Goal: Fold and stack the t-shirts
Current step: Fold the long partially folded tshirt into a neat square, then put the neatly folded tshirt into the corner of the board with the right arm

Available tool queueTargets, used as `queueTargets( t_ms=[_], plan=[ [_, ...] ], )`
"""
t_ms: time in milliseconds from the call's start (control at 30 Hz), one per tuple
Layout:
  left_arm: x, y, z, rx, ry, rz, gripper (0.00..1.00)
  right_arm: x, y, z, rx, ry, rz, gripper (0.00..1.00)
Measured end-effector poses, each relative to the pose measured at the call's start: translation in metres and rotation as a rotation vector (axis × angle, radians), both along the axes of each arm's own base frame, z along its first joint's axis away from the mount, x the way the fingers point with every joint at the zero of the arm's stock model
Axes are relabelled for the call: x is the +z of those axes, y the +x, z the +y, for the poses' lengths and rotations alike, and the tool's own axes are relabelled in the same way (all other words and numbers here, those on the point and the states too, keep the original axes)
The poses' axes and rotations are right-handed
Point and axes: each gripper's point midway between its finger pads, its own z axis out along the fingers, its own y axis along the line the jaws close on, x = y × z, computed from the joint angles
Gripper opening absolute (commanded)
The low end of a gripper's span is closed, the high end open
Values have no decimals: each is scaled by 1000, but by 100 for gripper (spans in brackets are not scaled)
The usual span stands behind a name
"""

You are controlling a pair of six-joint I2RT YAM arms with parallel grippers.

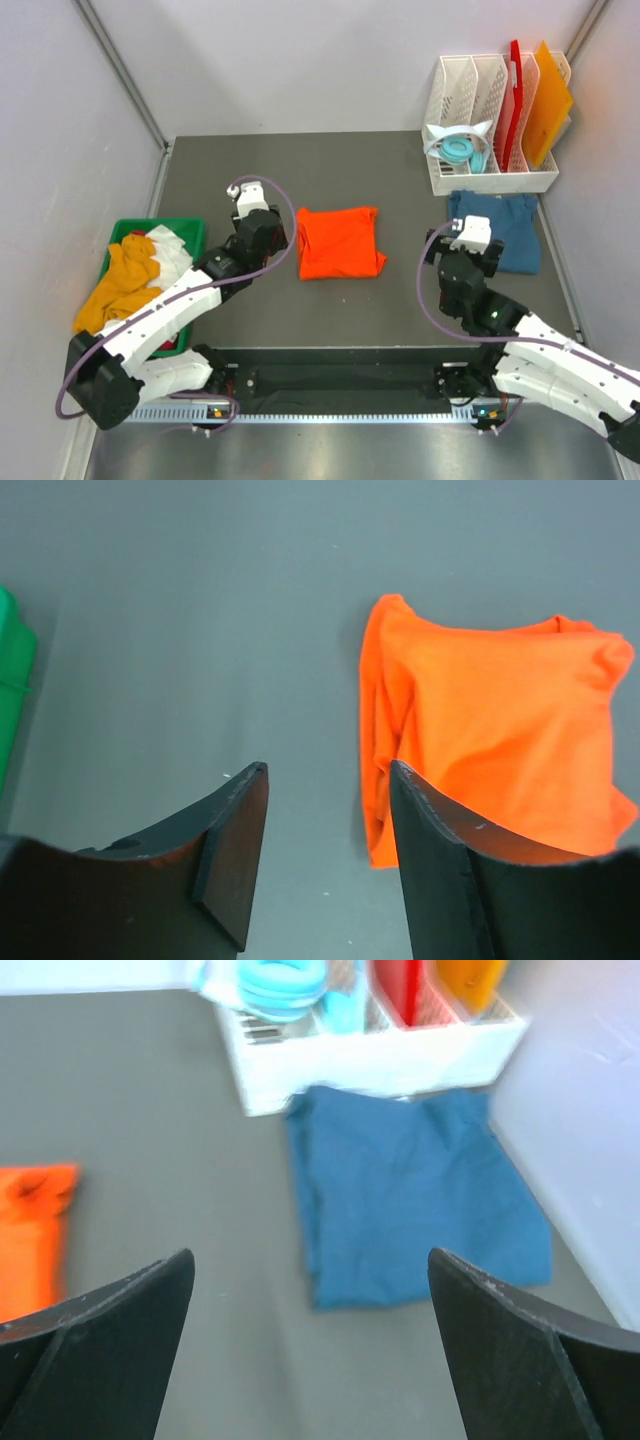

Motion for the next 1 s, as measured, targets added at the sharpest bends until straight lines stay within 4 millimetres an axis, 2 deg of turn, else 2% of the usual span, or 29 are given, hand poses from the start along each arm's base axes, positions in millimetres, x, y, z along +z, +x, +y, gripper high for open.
queueTargets(
  t_ms=[100,200,367,467,533,700,767,900,1000],
  plan=[
    [-1,-5,-6,-24,-19,8,53,-25,1,-17,-43,-82,-70,100],
    [-10,-16,-18,-65,-17,38,52,-60,3,-40,-107,-203,-29,100],
    [-17,-35,-41,-138,-22,68,50,-65,21,-73,-284,-176,-49,100],
    [-22,-46,-53,-172,-40,96,49,-75,34,-90,-357,-168,-46,100],
    [-26,-53,-57,-182,-47,114,49,-80,45,-88,-335,-161,-48,100],
    [-36,-71,-64,-220,-48,145,48,-84,82,-69,-206,-177,-54,100],
    [-37,-75,-64,-226,-45,154,48,-88,90,-67,-181,-183,-51,100],
    [-38,-79,-64,-228,-52,163,48,-97,103,-73,-134,-175,-37,100],
    [-39,-82,-65,-238,-61,170,48,-98,111,-86,-110,-119,-52,100]
  ],
)
